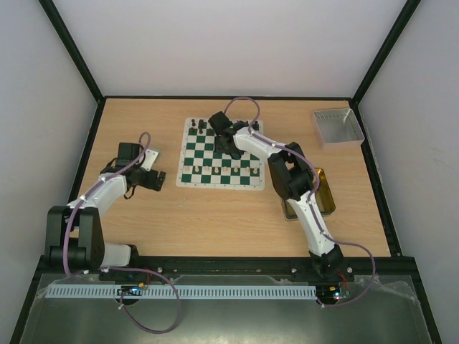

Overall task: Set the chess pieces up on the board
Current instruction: Move the chessboard to the center of the board.

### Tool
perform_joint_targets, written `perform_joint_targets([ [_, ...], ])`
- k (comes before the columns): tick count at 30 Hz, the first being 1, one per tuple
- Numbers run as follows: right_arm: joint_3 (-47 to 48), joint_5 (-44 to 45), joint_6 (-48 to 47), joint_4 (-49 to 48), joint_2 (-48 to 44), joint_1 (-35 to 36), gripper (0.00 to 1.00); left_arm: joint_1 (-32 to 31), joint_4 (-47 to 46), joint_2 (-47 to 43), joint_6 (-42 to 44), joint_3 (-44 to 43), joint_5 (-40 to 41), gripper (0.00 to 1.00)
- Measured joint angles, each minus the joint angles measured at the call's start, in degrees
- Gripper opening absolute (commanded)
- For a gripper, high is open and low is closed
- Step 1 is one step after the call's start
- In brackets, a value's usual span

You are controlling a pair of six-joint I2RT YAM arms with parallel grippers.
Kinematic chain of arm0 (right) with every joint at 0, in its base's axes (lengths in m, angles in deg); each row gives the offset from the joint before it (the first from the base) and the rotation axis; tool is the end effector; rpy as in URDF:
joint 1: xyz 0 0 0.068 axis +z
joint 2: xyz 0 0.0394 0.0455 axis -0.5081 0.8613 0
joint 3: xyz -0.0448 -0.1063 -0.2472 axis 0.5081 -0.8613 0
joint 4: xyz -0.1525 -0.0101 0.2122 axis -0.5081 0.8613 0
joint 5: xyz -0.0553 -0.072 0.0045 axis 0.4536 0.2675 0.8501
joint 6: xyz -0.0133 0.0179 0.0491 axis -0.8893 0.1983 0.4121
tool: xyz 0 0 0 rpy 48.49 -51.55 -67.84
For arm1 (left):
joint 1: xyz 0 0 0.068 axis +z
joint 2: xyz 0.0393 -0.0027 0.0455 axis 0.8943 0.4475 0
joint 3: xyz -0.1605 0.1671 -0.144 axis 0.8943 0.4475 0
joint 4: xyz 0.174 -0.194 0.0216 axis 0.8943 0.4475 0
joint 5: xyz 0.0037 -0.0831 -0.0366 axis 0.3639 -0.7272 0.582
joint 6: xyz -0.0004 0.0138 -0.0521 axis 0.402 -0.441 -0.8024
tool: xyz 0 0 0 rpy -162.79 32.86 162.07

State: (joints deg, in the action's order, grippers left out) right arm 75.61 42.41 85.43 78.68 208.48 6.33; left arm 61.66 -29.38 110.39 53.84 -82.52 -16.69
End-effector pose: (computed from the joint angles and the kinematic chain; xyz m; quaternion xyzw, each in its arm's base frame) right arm 0.4149 0.3082 0.1445 -0.0198 0.9723 0.1059 0.2074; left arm 0.2600 -0.0124 0.1855 0.1700 0.9309 -0.0197 0.3227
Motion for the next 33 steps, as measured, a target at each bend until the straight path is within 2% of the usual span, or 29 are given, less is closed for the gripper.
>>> perform_joint_targets([
  [13,-7.8,0.6,-0.6,-3.6,-4.1,2.2,0.69,6.4,3.0,-1.8,2.9,-2.1,-0.2,1.00],
  [21,-11.4,0.6,-2.5,-5.6,-6.0,3.6,0.69,7.3,4.5,-2.7,4.0,-2.2,-0.6,1.00],
  [33,-26.2,-0.1,-3.1,-12.2,-14.4,5.2,0.69,8.2,7.0,-4.8,4.3,-4.5,-1.1,1.00],
])
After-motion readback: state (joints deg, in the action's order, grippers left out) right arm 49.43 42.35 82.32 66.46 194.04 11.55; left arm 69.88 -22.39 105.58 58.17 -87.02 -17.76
